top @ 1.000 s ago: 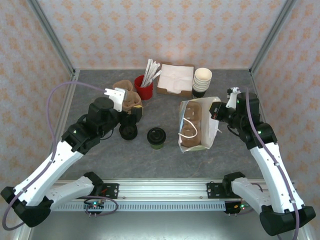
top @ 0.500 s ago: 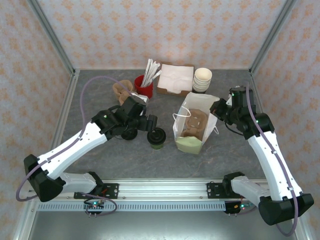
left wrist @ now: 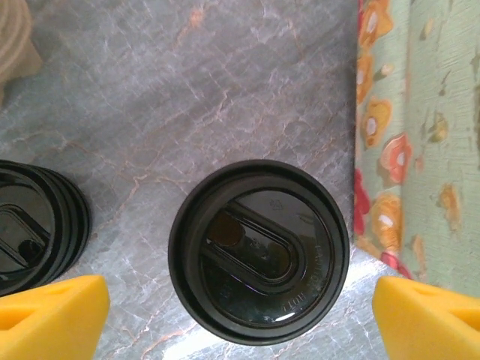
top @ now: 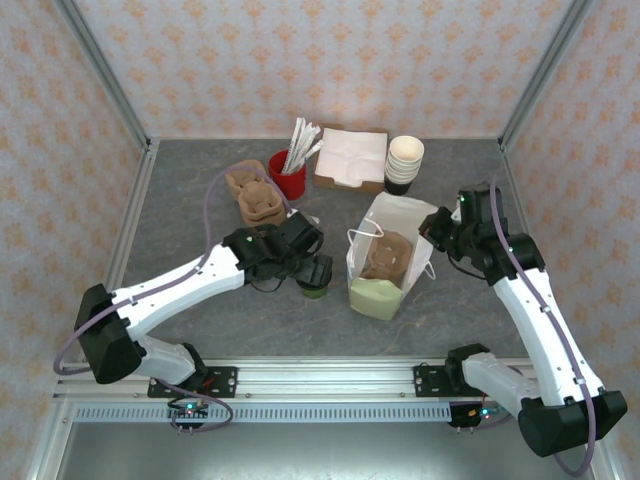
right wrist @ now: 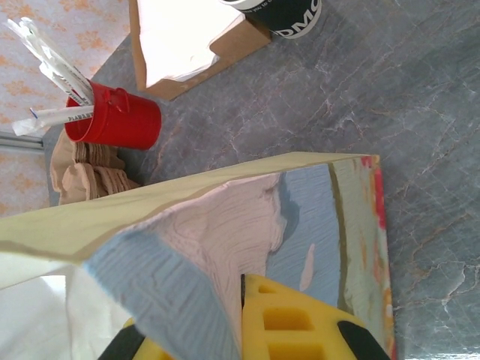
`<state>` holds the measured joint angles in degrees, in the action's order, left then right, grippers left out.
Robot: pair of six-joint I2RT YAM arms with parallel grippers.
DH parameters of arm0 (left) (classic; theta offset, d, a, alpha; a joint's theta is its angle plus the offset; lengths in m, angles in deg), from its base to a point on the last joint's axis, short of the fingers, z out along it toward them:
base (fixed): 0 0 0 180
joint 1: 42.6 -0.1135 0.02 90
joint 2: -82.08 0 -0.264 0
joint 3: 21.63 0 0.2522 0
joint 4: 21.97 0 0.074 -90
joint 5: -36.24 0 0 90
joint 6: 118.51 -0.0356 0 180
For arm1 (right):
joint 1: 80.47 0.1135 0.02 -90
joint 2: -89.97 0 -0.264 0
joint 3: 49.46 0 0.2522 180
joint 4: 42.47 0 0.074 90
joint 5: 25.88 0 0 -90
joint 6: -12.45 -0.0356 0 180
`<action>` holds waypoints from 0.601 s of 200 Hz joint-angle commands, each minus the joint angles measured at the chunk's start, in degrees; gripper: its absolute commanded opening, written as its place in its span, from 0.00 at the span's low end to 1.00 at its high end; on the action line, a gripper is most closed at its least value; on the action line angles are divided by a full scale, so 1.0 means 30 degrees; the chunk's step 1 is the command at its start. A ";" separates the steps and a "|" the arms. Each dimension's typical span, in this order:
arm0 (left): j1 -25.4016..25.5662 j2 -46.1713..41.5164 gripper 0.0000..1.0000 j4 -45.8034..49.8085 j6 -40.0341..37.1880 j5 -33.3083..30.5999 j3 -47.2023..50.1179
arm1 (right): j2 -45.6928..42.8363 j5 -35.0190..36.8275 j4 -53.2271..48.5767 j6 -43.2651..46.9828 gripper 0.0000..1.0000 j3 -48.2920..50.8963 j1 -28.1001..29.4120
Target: Pack the takeout coffee
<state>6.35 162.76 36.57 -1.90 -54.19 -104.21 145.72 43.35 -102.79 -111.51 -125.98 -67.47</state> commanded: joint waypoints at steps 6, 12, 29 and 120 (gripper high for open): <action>0.0353 0.0663 0.90 0.0339 0.0246 0.0146 -0.0061 | -0.0432 0.0169 -0.0057 -0.0295 0.00 0.0237 0.0119; 0.0354 0.0752 0.90 0.0291 0.0366 0.0142 -0.0034 | -0.0475 0.0174 -0.0040 -0.0273 0.00 0.0266 0.0121; 0.0368 0.0945 0.90 -0.0041 0.0529 0.0346 0.0107 | -0.0477 0.0185 -0.0062 -0.0246 0.00 0.0357 0.0121; 0.0498 0.1815 0.88 0.1130 0.1223 -0.0495 -0.0590 | -0.0535 0.0363 -0.0177 -0.0142 0.00 0.0442 0.0119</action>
<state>7.29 167.72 37.38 0.24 -53.36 -104.36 145.28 43.37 -102.90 -111.62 -125.04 -67.47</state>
